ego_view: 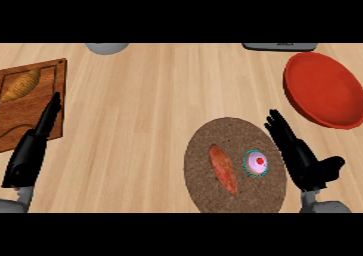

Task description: Pick the cupcake from the placemat and place it in the bowl

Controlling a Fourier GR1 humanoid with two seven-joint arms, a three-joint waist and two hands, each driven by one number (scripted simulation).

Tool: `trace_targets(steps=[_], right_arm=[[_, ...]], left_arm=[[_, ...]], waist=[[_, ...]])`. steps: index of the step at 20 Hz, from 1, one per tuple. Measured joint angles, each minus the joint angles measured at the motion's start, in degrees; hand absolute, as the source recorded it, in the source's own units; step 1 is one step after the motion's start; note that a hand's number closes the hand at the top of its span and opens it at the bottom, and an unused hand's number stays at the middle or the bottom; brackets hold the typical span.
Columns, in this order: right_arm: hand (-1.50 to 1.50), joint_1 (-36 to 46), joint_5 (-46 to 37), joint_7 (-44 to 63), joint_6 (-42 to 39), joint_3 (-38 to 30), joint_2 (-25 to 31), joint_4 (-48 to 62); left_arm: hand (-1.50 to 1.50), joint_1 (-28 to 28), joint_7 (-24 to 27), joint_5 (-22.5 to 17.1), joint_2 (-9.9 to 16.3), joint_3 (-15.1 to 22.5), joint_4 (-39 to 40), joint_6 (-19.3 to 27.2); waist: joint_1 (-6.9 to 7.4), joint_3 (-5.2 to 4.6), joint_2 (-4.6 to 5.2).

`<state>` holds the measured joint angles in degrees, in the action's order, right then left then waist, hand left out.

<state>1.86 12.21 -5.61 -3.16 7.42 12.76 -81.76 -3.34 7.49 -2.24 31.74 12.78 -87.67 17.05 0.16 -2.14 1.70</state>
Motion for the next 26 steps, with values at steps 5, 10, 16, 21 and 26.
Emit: trace_targets(steps=[5,10,16,21,26], right_arm=[[1.5,-1.7,-8.4,0.7,8.5,-1.2,3.4,-5.4],[-1.5,-6.0,-18.6,3.7,23.8,-7.1,6.0,-7.5],[-1.5,-13.7,-36.6,6.7,34.9,3.1,1.9,-18.4],[-1.5,-18.1,-53.9,20.0,33.8,7.6,3.9,-22.1],[-1.5,-18.5,-65.8,37.7,23.7,8.7,4.4,-28.0]], left_arm=[[0.0,-0.2,-2.6,-6.4,-5.9,1.9,-0.3,-3.6],[0.0,0.3,-5.3,-13.2,-11.6,3.4,-1.2,-6.1],[0.0,-1.1,-9.0,-17.4,-15.6,5.4,-2.2,-8.4],[0.0,-2.2,-10.8,-18.6,-16.0,5.7,-2.8,-9.3],[0.0,-3.2,-11.8,-19.1,-16.2,5.6,-2.8,-10.0]], waist=[[-2.08,1.28,-1.62],[-5.37,1.28,-2.13],[-2.99,1.69,-2.13],[-1.85,1.53,-1.88],[-1.05,1.47,-1.69]])
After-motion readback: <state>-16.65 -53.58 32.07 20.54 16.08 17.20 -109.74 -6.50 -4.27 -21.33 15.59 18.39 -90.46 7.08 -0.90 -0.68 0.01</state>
